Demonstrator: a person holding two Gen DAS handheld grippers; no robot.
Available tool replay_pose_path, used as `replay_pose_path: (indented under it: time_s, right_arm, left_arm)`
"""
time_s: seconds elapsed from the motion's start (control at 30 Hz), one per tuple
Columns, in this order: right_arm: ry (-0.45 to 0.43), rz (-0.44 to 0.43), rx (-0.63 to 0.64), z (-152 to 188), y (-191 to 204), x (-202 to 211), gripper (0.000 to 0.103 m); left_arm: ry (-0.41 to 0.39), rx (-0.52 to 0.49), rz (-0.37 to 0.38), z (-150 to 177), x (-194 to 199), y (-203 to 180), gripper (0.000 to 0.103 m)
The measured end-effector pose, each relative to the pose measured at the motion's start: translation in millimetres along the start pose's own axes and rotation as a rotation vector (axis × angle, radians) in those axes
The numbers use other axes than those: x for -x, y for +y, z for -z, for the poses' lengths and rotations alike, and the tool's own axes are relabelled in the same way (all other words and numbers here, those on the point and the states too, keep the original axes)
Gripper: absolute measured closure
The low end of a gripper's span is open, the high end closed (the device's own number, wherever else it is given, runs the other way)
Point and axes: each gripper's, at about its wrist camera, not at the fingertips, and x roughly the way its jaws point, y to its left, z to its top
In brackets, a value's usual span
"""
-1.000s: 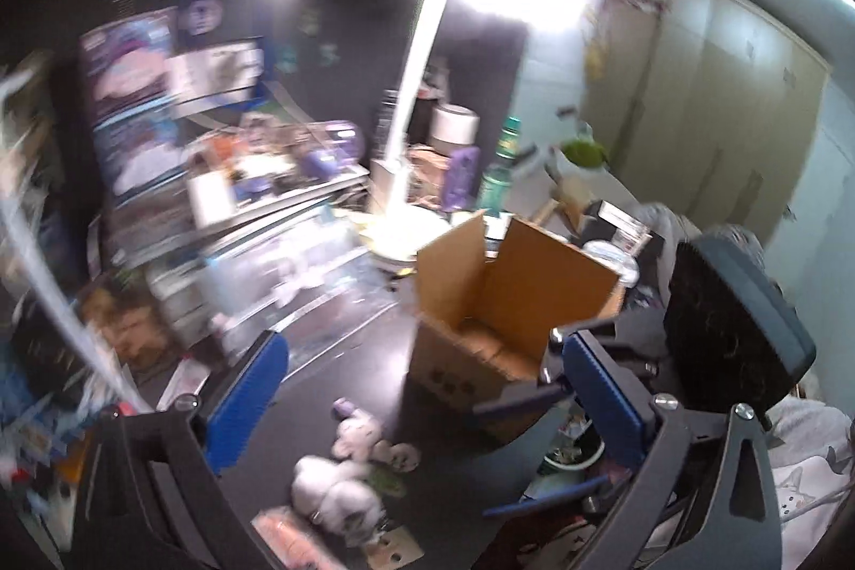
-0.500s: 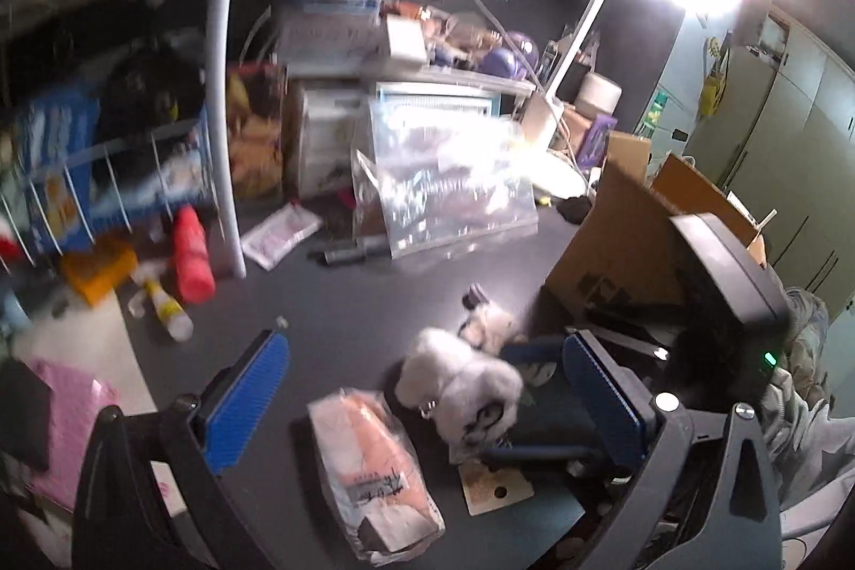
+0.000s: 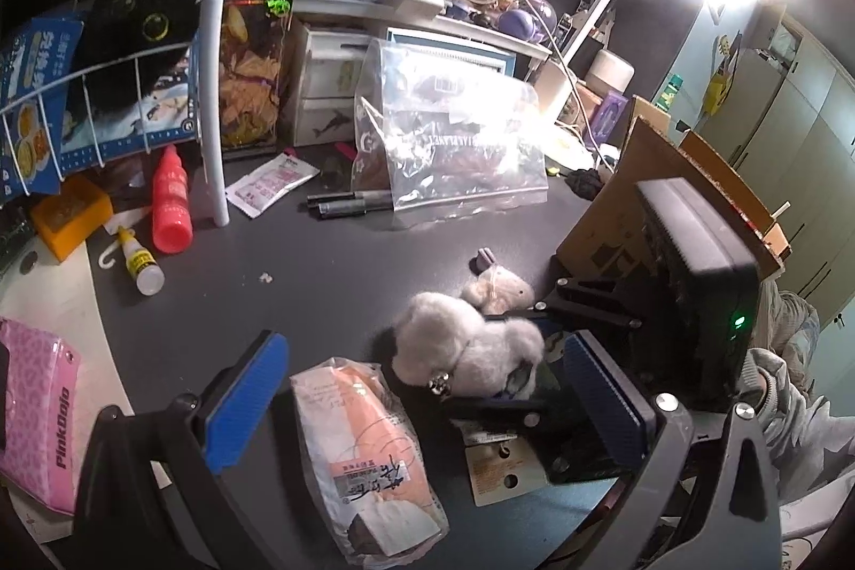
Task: Organize objects
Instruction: 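Grasp the white fluffy plush keychain with the right gripper, then carry the fluffy plush into the box and open the right gripper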
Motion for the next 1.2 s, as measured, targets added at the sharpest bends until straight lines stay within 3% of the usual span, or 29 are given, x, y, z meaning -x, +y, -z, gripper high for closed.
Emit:
replay_pose_path:
  time_s: [0.03,0.3,0.47,0.73,0.83,1.2]
  right_arm:
    - [-0.003,0.0,-0.001,0.2,-0.2,1.3,0.059]
    - [-0.063,-0.029,0.017,-1.6,10.3,19.3,0.059]
    - [-0.118,-0.048,0.072,-10.0,27.2,38.3,0.059]
    - [-0.222,-0.042,0.149,-27.0,48.1,76.9,0.059]
    - [-0.247,-0.028,0.171,-31.6,51.3,90.2,0.059]
    - [-0.318,0.045,0.188,-48.2,43.5,142.0,0.059]
  left_arm:
    - [0.005,0.0,0.0,0.3,-1.4,0.2,0.001]
    - [0.04,0.01,0.035,-0.6,-10.8,-0.8,0.001]
    - [0.029,-0.012,0.105,-6.5,-5.4,-11.1,0.001]
    - [-0.008,-0.067,0.124,-21.2,14.1,-28.9,0.001]
    - [-0.028,-0.103,0.102,-29.0,22.8,-39.2,0.017]
    - [-0.066,-0.202,0.092,-71.7,46.0,-77.1,0.019]
